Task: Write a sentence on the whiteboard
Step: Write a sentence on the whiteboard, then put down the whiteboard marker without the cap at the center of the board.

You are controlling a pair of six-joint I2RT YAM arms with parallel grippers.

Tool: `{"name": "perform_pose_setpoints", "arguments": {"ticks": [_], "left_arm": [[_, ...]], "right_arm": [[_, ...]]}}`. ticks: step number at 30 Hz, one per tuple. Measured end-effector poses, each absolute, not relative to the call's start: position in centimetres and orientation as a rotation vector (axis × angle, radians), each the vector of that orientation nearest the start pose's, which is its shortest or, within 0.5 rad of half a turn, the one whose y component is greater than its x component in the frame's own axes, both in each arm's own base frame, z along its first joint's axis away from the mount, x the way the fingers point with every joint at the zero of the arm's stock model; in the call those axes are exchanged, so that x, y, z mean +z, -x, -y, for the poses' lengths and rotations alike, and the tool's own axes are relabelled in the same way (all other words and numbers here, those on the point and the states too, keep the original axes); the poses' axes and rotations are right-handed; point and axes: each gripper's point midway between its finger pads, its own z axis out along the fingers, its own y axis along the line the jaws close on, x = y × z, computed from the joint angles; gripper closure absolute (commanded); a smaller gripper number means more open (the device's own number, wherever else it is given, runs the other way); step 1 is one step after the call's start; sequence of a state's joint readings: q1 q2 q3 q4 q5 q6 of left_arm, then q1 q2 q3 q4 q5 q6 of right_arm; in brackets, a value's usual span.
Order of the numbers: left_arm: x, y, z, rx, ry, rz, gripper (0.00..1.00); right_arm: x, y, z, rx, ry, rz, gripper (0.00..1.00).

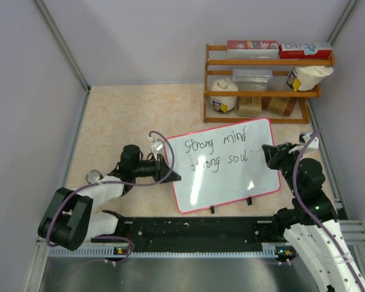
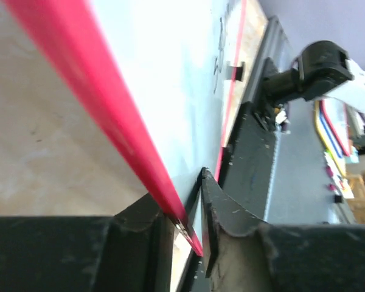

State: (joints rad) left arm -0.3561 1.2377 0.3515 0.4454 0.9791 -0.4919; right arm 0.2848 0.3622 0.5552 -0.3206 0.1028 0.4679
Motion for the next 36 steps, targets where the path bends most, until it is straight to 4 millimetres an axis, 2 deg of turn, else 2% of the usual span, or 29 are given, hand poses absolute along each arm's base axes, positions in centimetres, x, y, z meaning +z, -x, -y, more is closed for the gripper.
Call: {"name": "perform_pose_setpoints", "arguments": {"ticks": [3, 4, 6, 10, 14, 20, 24, 30, 36], "left_arm": [[10.3, -19.8, 23.2, -1.402, -0.529, -2.068, 0.52], [10.1, -20.0, 23.1, -1.374, -0.523, -2.071, 0.44], [10.2, -20.6, 22.7, -1.315, -0.522, -2.058, 0.36], [11.3, -21.1, 22.1, -1.233, -0.528, -2.010, 0.21], [12.9, -21.5, 21.6, -1.167, -0.516, -1.952, 0.13], [15.2, -21.8, 20.9, -1.109, -0.480, -1.879, 0.09], [15.6, -22.0, 20.5, -1.082, -0.452, -1.873, 0.04], [16.9, -22.1, 19.8, -1.033, -0.419, -1.839, 0.04], [20.6, -22.5, 18.6, -0.951, -0.377, -1.742, 0.03]], "right_arm": [[24.4, -23.5, -7.0, 0.477, -0.232, -1.707, 1.00], [24.4, -23.5, -7.1, 0.479, -0.230, -1.708, 1.00], [24.4, -23.5, -7.1, 0.482, -0.227, -1.708, 1.00], [24.4, -23.4, -7.2, 0.487, -0.225, -1.708, 1.00], [24.4, -23.4, -7.3, 0.493, -0.224, -1.708, 1.00], [24.4, -23.3, -7.4, 0.500, -0.218, -1.709, 1.00], [24.4, -23.3, -7.7, 0.513, -0.207, -1.712, 1.00], [24.2, -22.9, -8.5, 0.557, -0.174, -1.731, 1.00], [23.5, -22.5, -10.7, 0.669, -0.119, -1.788, 1.00]]}}
